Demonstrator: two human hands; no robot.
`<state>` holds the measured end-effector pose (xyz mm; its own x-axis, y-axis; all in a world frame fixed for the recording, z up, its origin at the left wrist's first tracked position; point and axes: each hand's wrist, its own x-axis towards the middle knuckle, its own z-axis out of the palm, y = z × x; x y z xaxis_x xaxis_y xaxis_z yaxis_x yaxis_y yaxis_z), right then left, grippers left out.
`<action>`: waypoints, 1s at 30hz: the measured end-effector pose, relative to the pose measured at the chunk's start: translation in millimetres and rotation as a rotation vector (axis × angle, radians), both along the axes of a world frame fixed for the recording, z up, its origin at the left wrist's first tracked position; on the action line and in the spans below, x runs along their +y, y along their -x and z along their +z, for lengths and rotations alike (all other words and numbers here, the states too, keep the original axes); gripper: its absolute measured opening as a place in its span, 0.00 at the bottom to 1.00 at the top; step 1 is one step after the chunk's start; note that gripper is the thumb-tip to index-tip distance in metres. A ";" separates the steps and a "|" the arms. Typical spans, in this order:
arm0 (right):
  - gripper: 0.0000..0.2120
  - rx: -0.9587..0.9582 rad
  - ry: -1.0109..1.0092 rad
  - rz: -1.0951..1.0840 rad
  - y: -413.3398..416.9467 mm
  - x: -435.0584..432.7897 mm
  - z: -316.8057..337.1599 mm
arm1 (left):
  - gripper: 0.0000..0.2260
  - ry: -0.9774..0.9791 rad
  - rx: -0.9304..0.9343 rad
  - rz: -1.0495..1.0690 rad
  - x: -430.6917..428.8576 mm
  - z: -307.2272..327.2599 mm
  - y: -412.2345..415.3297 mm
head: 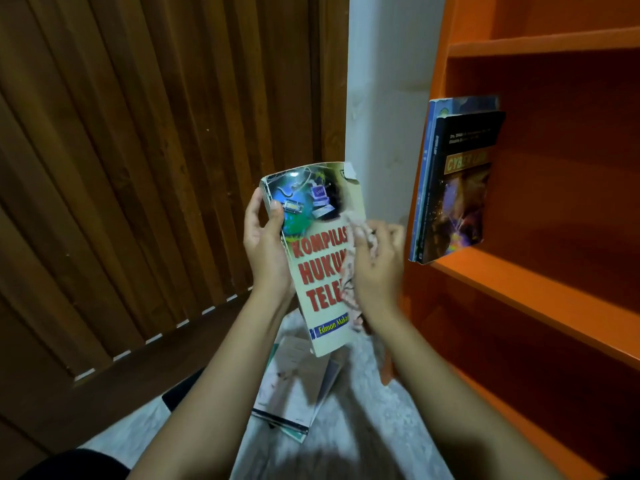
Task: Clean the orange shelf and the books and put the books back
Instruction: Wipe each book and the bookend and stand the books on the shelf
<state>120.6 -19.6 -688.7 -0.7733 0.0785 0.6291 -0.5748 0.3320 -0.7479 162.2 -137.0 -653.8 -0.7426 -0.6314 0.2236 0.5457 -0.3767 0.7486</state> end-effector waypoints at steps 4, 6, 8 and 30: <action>0.13 0.300 -0.253 0.195 -46.3 -12.4 -35.3 | 0.19 0.037 0.011 0.032 -1.1 2.5 2.5; 0.13 0.303 -0.252 0.156 -40.2 -7.5 -45.0 | 0.19 0.052 0.024 0.027 -3.8 1.6 -0.4; 0.09 0.214 -0.139 0.028 -28.6 0.4 -46.9 | 0.18 0.067 0.029 0.007 -7.1 1.6 -4.1; 0.16 -0.261 0.428 0.375 69.5 181.4 80.5 | 0.15 0.411 0.216 -0.252 128.9 59.9 59.0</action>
<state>51.1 161.7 -608.2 -0.9209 -0.0248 0.3889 -0.3748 -0.2169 -0.9014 103.3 -8.1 -593.9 -0.7694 -0.2672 0.5802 0.6345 -0.2151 0.7424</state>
